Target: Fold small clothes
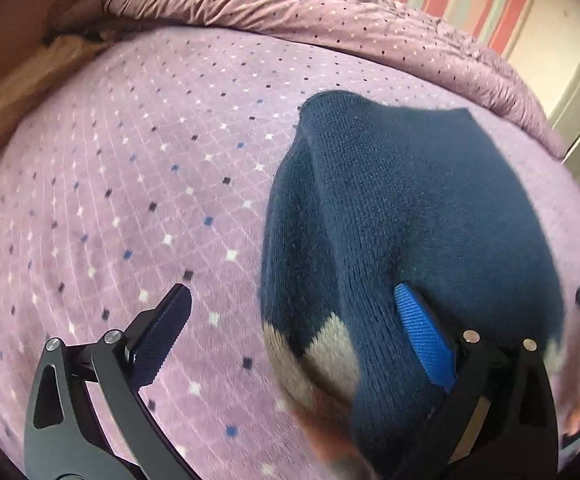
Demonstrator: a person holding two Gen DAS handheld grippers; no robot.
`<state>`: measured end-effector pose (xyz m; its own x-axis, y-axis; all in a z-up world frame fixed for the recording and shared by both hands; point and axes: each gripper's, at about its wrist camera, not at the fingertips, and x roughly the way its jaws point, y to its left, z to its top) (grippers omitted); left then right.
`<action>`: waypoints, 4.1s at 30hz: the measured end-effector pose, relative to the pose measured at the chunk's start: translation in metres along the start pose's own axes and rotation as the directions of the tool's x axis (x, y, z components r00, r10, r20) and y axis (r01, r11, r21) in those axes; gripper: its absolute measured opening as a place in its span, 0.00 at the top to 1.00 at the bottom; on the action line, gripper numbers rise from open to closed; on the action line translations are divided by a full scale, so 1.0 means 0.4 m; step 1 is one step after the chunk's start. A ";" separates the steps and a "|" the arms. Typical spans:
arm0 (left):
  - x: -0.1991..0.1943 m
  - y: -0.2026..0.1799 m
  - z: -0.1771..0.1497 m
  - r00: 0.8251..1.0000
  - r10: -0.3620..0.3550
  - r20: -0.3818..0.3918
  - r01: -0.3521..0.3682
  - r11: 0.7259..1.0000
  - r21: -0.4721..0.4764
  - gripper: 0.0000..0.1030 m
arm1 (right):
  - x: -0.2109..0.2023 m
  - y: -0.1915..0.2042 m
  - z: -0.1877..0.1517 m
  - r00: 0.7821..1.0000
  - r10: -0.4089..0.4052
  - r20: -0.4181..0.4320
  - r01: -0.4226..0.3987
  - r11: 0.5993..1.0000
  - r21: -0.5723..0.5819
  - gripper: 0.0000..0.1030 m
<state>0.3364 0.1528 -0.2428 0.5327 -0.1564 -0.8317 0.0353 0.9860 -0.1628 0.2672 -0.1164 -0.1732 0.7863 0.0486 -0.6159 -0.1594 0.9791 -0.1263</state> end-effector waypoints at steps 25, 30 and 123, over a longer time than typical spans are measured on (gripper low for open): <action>-0.034 -0.039 -0.004 0.995 0.095 0.015 -0.096 0.994 0.053 0.03 | 0.019 0.038 -0.078 0.930 0.333 -0.154 -0.321 0.942 0.095 0.02; -0.077 -0.048 0.008 0.995 0.082 0.056 -0.087 0.993 0.084 0.03 | 0.014 -0.116 -0.018 0.953 0.293 -0.077 -0.268 0.933 0.240 0.02; 0.272 0.016 0.075 0.652 -0.720 -0.238 0.550 0.666 -0.504 0.03 | 0.311 -0.094 -0.111 0.772 0.588 -0.242 -0.318 0.686 0.655 0.04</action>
<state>0.4201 0.1438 -0.3184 0.1203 -0.8253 -0.5518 -0.1100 0.5413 -0.8336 0.3446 -0.1558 -0.2795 0.3692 0.5654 -0.7376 0.0317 0.7855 0.6180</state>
